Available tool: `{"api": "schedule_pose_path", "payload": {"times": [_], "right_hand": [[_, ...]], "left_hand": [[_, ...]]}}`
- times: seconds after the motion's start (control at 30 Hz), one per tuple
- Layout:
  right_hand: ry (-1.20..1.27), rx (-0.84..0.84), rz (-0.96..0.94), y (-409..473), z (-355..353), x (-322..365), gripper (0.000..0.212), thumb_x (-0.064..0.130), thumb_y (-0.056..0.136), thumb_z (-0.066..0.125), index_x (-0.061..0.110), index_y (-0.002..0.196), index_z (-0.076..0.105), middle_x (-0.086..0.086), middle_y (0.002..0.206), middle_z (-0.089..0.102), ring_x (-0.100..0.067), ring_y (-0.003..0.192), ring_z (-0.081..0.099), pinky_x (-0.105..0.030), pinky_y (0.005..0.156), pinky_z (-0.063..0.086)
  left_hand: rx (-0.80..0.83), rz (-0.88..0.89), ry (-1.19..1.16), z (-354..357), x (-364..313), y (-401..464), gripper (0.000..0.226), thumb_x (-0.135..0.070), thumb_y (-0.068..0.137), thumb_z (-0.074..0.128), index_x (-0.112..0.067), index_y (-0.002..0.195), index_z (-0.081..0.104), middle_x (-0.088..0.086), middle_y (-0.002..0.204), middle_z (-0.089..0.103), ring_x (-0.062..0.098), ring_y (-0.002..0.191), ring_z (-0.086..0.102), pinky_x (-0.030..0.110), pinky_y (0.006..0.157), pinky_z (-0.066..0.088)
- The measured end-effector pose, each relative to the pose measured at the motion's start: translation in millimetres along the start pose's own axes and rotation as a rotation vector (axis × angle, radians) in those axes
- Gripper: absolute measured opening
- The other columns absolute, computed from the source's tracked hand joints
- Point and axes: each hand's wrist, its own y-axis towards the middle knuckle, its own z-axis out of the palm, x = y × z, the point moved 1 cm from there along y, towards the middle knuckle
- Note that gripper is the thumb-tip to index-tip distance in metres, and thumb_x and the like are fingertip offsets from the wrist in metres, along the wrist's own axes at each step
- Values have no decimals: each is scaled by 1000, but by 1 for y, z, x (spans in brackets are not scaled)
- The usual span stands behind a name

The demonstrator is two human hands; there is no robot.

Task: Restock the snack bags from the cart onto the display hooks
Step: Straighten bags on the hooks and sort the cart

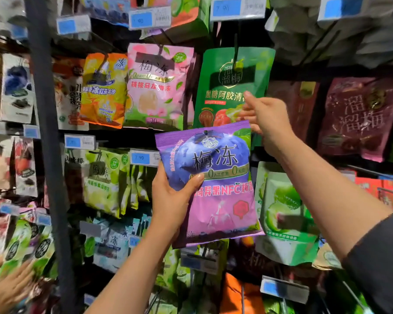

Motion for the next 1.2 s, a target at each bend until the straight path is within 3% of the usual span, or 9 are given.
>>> {"api": "schedule_pose_path", "payload": {"times": [0.13, 0.23, 0.37, 0.5, 0.6, 0.7, 0.87, 0.97, 1.2], "right_hand": [[77, 491, 136, -62, 0, -11, 9, 12, 74, 72, 8, 82, 72, -5, 74, 71, -13, 67, 65, -25, 72, 55], [-28, 627, 183, -79, 5, -9, 19, -6, 70, 71, 5, 85, 71, -5, 66, 72, -12, 58, 66, -21, 62, 57], [-265, 759, 165, -97, 35, -8, 11, -3, 72, 75, 5, 78, 74, -3, 62, 71, -9, 54, 63, -18, 58, 53], [-275, 692, 136, -124, 79, -31, 17, -7, 74, 73, 8, 68, 70, 3, 49, 64, -5, 45, 55, -16, 51, 46], [-254, 614, 158, -140, 104, -59, 18, -8, 74, 72, 9, 67, 70, 5, 45, 61, -3, 41, 52, -13, 47, 43], [-203, 496, 213, -139, 123, -85, 17, -5, 74, 74, 10, 67, 71, 6, 46, 62, -6, 45, 53, -16, 50, 43], [-30, 289, 374, -115, 149, -118, 12, -9, 75, 71, -11, 86, 71, 1, 48, 63, -14, 48, 58, -22, 54, 50], [27, 305, 369, -99, 163, -129, 10, -8, 75, 72, 2, 72, 72, -1, 54, 67, -14, 52, 62, -30, 62, 54], [38, 291, 257, -65, 181, -152, 30, 10, 62, 74, -13, 80, 66, -29, 87, 70, -23, 73, 64, -41, 68, 53]], "left_hand": [[67, -87, 2, -13, 8, -22, 64, -9, 69, 78, -9, 127, 52, 6, 120, 67, 16, 109, 65, 29, 91, 53], [116, -149, 4, -29, 12, -38, 66, -9, 71, 73, -2, 132, 48, 9, 120, 66, 15, 107, 66, 30, 89, 54], [99, -207, 17, -63, 18, -53, 70, -8, 69, 74, 0, 133, 47, 8, 121, 65, 10, 104, 67, 22, 84, 54], [54, -285, 55, -111, 29, -66, 79, -13, 64, 84, -12, 134, 48, 2, 126, 64, 12, 112, 63, 33, 95, 53], [3, -284, 161, -142, 37, -67, 82, -7, 69, 84, -27, 135, 39, -11, 131, 55, -11, 108, 57, 12, 90, 47], [-30, -250, 330, -159, 44, -57, 95, -26, 68, 83, -24, 146, 28, 0, 147, 42, 5, 132, 43, 20, 105, 39], [45, 8, 725, -148, 49, -15, 70, -12, 89, 65, -13, 149, 29, 2, 158, 23, 17, 146, 18, 28, 117, 17], [104, 104, 804, -135, 59, 15, 64, -14, 89, 50, -6, 149, 30, 7, 158, 22, 23, 148, 15, 34, 120, 13], [154, 301, 911, -126, 89, 63, 67, 7, 87, 44, -3, 150, 23, 14, 159, 15, 28, 148, 3, 16, 117, -2]]}}
